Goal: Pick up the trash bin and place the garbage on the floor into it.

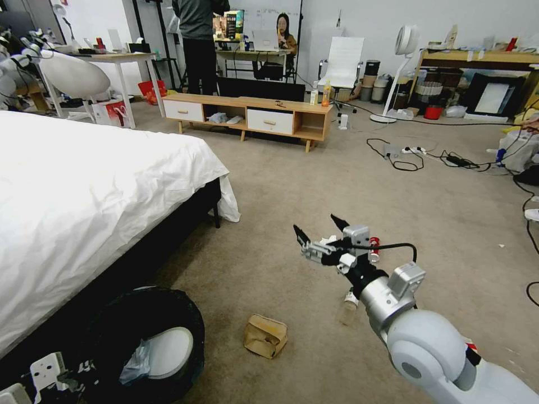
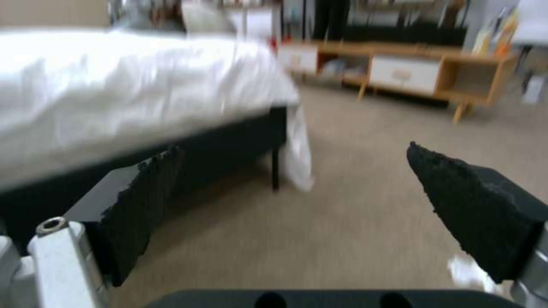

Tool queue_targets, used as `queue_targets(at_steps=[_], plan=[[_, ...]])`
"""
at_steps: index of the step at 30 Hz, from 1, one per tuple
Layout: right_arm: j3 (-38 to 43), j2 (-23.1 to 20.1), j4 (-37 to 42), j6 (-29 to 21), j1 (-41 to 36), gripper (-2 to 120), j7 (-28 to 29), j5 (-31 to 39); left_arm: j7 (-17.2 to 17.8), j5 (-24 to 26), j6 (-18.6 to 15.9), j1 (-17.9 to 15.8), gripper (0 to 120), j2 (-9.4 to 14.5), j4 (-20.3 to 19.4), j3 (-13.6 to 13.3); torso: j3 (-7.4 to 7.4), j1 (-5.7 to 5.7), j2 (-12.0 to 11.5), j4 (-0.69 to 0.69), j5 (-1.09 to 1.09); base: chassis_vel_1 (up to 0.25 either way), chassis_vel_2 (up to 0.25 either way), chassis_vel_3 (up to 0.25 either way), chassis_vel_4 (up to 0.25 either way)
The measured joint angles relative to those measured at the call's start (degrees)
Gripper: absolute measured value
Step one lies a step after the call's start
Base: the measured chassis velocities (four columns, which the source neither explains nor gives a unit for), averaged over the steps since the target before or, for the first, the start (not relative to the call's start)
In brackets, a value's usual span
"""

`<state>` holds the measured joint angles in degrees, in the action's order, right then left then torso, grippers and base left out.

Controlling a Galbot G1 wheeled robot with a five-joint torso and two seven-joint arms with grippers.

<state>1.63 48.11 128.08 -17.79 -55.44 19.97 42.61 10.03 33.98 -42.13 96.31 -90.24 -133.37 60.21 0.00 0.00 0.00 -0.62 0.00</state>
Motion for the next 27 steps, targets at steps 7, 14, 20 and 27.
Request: queue_targets(at_steps=[7, 14, 20, 27], plan=[[-4.80, 0.70, -1.21, -14.02, 3.42, 100, 0.58, 9.05, -0.14, 0.29, 0.00, -0.17, 2, -0.02, -0.02, 0.42, 0.00, 0.00, 0.00, 0.01, -0.01, 0.000, 0.000, 0.000, 0.000], [-8.17, 0.41, -3.43, -23.43, 5.73, 100, 0.88, 15.43, -0.10, 0.31, 0.00, -1.21, 2, 0.41, 0.39, -1.08, 0.00, 0.00, 0.00, -0.01, -0.01, 0.000, 0.000, 0.000, 0.000], [-11.88, 0.40, -10.70, -24.88, 6.77, 100, -1.39, 12.76, -0.07, 0.40, 0.00, -1.58, 2, 0.87, 0.64, -2.04, 0.00, 0.00, 0.00, 0.01, 0.00, 0.000, 0.000, 0.000, 0.000], [-15.10, 0.92, -16.57, -24.83, 7.05, 100, -3.07, 9.63, -0.06, 0.38, 0.00, -1.61, 2, 0.79, 0.71, -2.66, 0.00, 0.00, 0.00, -0.01, 0.00, 0.000, 0.000, 0.000, 0.000]])
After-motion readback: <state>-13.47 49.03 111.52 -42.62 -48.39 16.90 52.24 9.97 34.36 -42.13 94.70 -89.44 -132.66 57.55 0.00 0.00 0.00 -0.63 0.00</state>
